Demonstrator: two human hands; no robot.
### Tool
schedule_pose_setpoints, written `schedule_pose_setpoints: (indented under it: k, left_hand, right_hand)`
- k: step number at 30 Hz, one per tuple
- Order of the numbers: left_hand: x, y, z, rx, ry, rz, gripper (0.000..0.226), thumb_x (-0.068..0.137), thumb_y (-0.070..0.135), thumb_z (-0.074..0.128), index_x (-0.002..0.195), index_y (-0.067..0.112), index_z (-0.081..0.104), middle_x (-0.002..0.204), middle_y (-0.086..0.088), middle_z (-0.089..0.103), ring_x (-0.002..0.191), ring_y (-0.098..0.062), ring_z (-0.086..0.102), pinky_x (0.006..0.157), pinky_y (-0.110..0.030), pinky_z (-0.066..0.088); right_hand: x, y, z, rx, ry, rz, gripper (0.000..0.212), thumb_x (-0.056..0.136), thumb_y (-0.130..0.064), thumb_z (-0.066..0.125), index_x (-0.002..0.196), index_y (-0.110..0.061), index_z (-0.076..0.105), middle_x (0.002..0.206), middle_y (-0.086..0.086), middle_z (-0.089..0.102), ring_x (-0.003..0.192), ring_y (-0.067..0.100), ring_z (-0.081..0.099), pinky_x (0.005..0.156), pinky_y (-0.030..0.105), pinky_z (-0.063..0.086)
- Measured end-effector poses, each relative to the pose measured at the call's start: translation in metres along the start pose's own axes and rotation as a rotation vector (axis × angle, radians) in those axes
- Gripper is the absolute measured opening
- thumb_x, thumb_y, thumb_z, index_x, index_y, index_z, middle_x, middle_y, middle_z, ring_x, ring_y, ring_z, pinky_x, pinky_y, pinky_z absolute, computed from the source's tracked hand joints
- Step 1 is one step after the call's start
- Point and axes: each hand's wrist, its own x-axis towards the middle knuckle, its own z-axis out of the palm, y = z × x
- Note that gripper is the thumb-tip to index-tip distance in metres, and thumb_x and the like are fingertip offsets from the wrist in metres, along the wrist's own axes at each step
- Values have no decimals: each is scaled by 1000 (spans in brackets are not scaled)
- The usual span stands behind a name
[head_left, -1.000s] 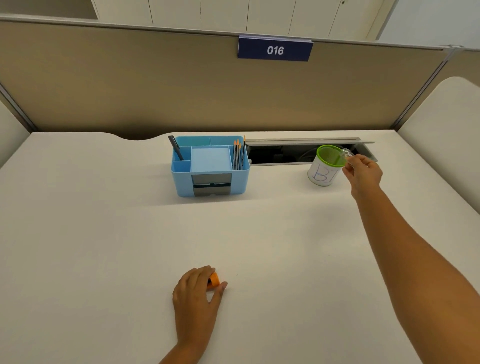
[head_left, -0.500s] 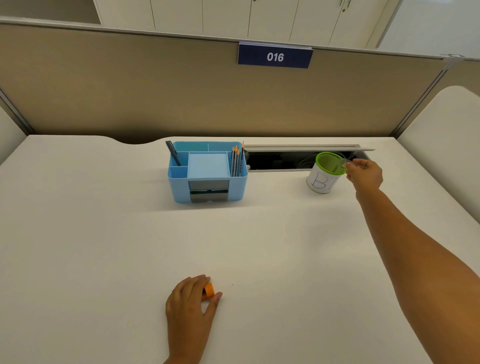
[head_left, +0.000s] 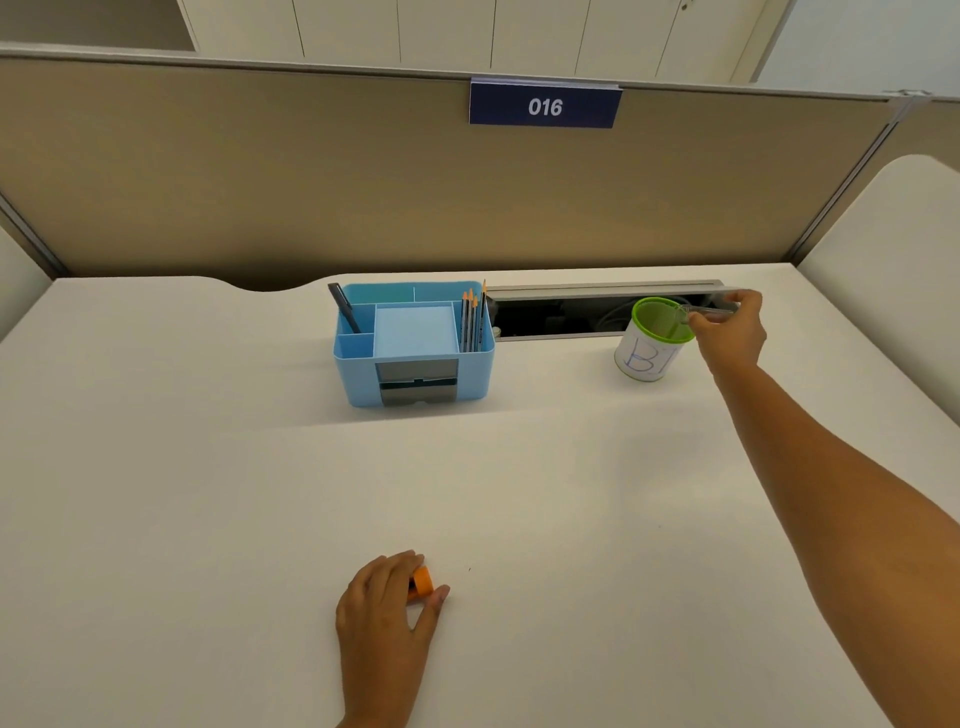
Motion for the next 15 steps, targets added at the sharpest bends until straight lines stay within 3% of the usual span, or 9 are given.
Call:
schedule_pose_setpoints:
  k: [7, 10, 15]
  left_hand:
    - [0, -2, 2, -9, -3, 0, 67, 79, 71, 19, 97, 23, 63, 98, 4, 69, 97, -24, 59, 77, -43, 49]
    - [0, -3, 2, -13, 3, -1, 66, 79, 71, 20, 98, 23, 63, 99, 4, 69, 98, -21, 55, 77, -43, 49]
    - [1, -2, 2, -8, 1, -7, 69, 80, 71, 19, 96, 21, 64, 97, 1, 70, 94, -28, 62, 75, -45, 50]
  right_hand:
    - [0, 5, 4, 8, 3, 0, 48, 82, -10, 64, 122, -7, 38, 124, 18, 57, 105, 31, 61, 78, 23, 42]
    - [-2, 6, 4, 30, 29, -20, 51, 82, -8, 64, 122, -8, 34, 119, 19, 58, 93, 26, 61, 78, 25, 45]
    - [-2, 5, 6, 2, 62, -66, 69, 84, -10, 63, 139, -22, 24, 117, 16, 61, 100, 26, 62, 83, 27, 44]
